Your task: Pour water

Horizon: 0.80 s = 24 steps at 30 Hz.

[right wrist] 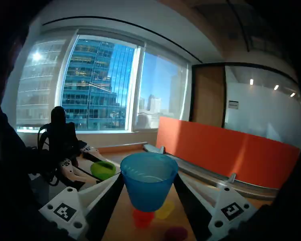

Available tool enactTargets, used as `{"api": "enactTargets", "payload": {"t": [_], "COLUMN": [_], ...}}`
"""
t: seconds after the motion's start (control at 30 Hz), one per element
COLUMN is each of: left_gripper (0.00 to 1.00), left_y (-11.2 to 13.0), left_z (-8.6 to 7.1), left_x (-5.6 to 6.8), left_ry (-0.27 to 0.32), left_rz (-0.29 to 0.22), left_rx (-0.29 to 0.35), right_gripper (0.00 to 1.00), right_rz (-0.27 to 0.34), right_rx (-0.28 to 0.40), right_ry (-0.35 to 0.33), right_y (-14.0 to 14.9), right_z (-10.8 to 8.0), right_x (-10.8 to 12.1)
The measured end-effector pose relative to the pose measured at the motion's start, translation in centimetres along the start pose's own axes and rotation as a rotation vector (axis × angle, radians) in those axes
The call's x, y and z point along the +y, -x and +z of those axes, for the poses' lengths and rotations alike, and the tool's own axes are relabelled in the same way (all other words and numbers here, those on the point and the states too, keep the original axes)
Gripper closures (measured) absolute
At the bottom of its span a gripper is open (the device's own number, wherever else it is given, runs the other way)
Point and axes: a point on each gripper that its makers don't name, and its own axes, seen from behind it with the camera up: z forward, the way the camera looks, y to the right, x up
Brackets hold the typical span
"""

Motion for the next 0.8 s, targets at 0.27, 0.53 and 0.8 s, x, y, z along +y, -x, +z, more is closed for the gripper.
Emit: {"api": "enactTargets", "payload": {"t": [0.27,0.53,0.8], "left_gripper": [0.13,0.13,0.13], "left_y": [1.0,2.7,4.6], "left_z": [-0.2,-0.2,0.2], "left_x": [-0.6,-1.1,-1.2], "left_ry": [-0.006,-0.009,-0.004], "left_rz": [0.006,0.003,-0.003], "left_rx": [-0.026,-0.069,-0.116], "right_gripper": [0.11,0.11,0.11], "right_rz": [0.007,0.015,0.026], "right_rx": [-0.047,-0.088,-0.128], "right_ry": [0.0,0.004,0.0], "right_y": [3.7,7.1,10.2], "right_z": [0.3,0.6,0.8], "right_x": [0.0,0.1,0.2]}}
